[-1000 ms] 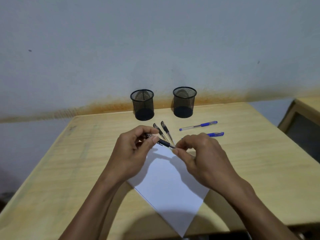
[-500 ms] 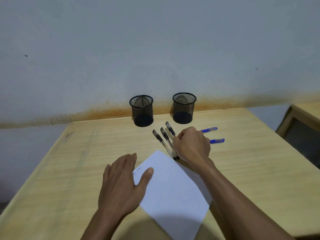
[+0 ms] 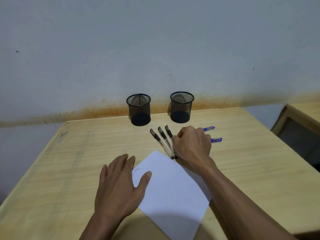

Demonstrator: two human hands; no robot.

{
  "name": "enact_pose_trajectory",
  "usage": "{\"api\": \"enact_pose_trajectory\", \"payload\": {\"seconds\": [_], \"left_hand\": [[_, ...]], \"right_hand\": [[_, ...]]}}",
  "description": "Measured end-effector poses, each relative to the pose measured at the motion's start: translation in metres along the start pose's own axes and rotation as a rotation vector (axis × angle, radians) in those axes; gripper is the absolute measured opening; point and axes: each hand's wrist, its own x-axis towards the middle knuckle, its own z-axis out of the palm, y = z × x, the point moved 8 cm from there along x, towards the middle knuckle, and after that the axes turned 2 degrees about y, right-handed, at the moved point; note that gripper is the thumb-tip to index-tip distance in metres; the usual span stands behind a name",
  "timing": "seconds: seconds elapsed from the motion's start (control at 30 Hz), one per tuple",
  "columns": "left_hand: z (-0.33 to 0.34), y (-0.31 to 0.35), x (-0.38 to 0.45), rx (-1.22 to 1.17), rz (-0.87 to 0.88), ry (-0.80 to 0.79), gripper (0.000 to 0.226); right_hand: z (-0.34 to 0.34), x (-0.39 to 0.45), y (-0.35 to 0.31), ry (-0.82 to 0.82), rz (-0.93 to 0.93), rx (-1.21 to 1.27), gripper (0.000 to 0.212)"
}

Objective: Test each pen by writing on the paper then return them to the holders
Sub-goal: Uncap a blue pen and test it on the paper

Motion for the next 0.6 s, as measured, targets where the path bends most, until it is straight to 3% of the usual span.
{"api": "enact_pose_trajectory", "payload": {"seconds": [0.1, 0.23, 0.33, 0.6], "left_hand": [[0.000, 0.000, 0.000, 0.016, 0.002, -0.005, 0.079], [0.002, -0.001, 0.001, 0.027, 0.001, -0.010, 0.079], [0.002, -0.001, 0.001, 0.025, 0.008, 0.005, 0.080], [0.002, -0.001, 0.002, 0.034, 0.010, 0.006, 0.081]], "right_hand": [[-0.018, 0.006, 0.025, 0.030, 0.028, 0.110, 0.024], [-0.023, 0.024, 0.052, -0.134, -0.105, 0.016, 0.033], [-0.026, 0.030, 0.067, -0.168, -0.152, -0.038, 0.034], [-0.014, 0.031, 0.072, -0.138, -0.287, -0.147, 0.016]]}}
